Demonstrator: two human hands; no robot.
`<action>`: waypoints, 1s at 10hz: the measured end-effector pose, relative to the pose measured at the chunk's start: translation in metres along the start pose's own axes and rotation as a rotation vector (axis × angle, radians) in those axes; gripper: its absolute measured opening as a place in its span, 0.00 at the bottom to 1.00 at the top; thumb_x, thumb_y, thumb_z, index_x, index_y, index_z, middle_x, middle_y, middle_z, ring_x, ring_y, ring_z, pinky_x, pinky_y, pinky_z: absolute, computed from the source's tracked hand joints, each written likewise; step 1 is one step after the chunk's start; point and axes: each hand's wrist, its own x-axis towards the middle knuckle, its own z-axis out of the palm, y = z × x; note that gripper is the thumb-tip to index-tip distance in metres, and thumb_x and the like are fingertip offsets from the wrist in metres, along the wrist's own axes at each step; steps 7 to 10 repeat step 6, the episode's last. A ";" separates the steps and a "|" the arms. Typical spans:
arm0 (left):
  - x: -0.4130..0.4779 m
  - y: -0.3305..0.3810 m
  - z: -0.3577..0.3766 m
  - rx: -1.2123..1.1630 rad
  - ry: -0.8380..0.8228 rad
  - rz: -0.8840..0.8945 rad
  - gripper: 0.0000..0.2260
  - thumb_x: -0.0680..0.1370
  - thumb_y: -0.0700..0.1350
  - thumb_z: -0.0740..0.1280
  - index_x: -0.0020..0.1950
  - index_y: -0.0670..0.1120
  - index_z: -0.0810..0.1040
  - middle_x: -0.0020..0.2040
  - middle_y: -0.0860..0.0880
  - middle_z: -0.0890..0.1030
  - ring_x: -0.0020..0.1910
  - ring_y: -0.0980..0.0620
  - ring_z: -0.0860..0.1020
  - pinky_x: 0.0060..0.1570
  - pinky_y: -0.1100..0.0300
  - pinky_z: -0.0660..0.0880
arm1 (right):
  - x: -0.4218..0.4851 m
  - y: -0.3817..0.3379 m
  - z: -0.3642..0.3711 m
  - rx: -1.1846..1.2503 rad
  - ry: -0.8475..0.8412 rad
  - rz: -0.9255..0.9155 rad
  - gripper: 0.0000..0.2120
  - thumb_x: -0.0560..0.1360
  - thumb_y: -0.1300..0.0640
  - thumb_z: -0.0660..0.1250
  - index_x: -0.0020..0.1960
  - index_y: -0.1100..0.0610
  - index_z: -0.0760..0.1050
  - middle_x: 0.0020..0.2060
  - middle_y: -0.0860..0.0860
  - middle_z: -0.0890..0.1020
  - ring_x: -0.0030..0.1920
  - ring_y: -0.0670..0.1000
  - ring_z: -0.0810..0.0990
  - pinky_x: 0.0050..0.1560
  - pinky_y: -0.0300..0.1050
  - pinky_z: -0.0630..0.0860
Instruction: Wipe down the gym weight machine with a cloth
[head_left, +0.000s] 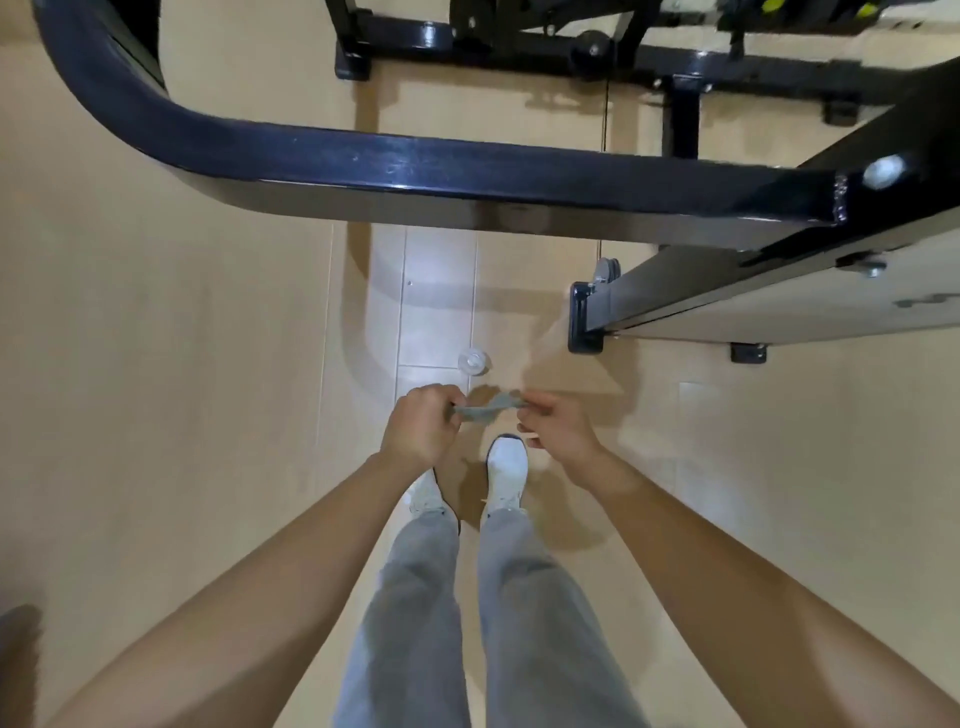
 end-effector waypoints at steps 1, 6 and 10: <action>0.050 -0.029 0.019 0.018 0.115 0.032 0.10 0.76 0.36 0.67 0.51 0.46 0.85 0.47 0.47 0.85 0.47 0.44 0.80 0.43 0.59 0.68 | 0.060 0.007 0.013 0.086 0.041 0.004 0.16 0.80 0.63 0.66 0.67 0.58 0.76 0.54 0.53 0.79 0.49 0.52 0.80 0.41 0.38 0.76; 0.149 -0.136 0.138 0.228 -0.255 0.050 0.19 0.79 0.42 0.68 0.69 0.45 0.78 0.65 0.44 0.80 0.62 0.42 0.77 0.59 0.56 0.72 | 0.208 0.112 0.060 0.077 -0.069 0.217 0.18 0.81 0.65 0.65 0.71 0.60 0.72 0.52 0.57 0.80 0.42 0.55 0.79 0.32 0.38 0.78; 0.149 -0.136 0.138 0.228 -0.255 0.050 0.19 0.79 0.42 0.68 0.69 0.45 0.78 0.65 0.44 0.80 0.62 0.42 0.77 0.59 0.56 0.72 | 0.208 0.112 0.060 0.077 -0.069 0.217 0.18 0.81 0.65 0.65 0.71 0.60 0.72 0.52 0.57 0.80 0.42 0.55 0.79 0.32 0.38 0.78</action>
